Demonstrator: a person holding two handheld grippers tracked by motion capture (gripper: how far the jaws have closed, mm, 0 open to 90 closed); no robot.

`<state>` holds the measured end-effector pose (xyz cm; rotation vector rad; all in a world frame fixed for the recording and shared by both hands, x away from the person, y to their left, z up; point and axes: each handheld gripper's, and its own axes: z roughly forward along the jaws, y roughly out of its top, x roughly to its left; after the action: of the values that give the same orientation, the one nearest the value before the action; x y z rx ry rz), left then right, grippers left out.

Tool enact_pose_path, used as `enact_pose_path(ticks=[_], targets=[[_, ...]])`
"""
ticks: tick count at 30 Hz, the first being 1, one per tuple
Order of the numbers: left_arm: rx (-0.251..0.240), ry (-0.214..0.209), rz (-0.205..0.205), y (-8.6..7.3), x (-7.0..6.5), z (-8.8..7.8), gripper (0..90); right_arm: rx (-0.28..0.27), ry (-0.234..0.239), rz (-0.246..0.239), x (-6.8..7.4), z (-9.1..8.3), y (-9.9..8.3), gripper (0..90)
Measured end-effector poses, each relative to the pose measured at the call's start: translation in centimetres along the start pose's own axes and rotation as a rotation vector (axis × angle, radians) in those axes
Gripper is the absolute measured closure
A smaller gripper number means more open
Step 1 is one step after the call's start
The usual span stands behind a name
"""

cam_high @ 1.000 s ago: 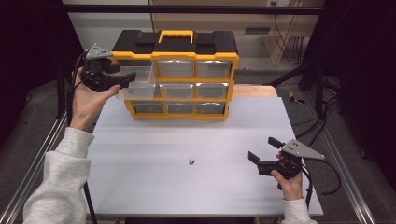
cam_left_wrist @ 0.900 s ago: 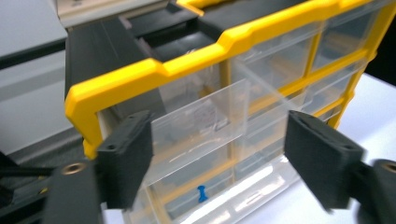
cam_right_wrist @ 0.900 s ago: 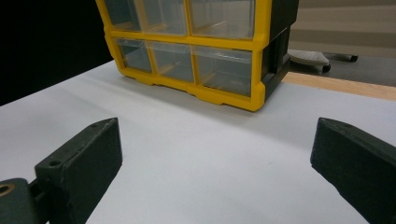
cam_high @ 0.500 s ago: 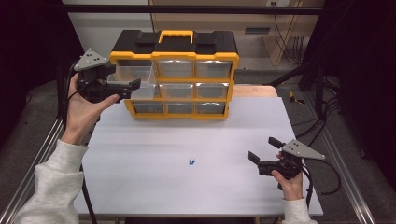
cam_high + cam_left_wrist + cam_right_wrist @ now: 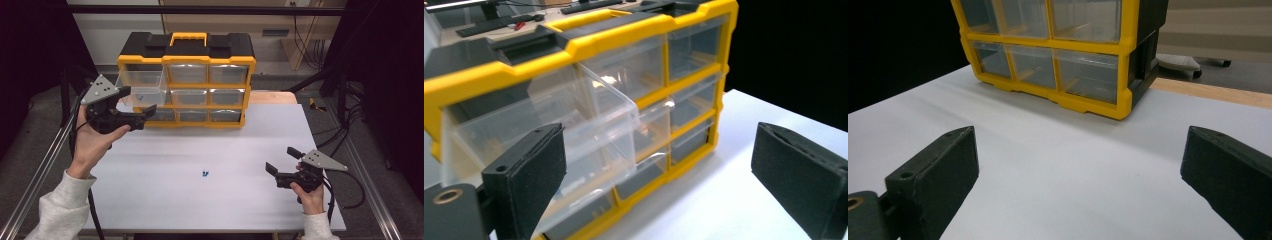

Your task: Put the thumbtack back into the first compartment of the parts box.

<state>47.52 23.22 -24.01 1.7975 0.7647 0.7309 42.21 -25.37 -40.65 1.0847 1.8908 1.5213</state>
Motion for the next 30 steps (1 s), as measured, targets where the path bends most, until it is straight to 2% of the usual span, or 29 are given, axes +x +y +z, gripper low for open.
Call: enact_pose_path(ticks=[10,14,20,21,30], targets=[[-0.016,-0.019,-0.026,-2.7,-0.9,0.0,6.9,0.001,0.002,-0.007,0.0,0.1,0.0,2.4],[-0.03,-0.018,-0.018,-3.8,-1.3,0.1,6.9,0.001,0.004,-0.008,0.0,0.0,0.0,2.4],[-0.028,-0.015,-0.028,-5.2,-1.7,0.5,6.8,0.002,0.005,-0.009,0.0,0.1,0.0,2.4],[-0.021,-0.036,-0.051,-5.5,-1.9,0.5,6.8,0.003,0.005,-0.009,0.0,0.1,0.0,2.4],[-0.004,-0.049,-0.071,-7.8,-2.7,1.4,6.8,0.004,0.002,-0.008,0.0,0.1,-0.1,2.4]])
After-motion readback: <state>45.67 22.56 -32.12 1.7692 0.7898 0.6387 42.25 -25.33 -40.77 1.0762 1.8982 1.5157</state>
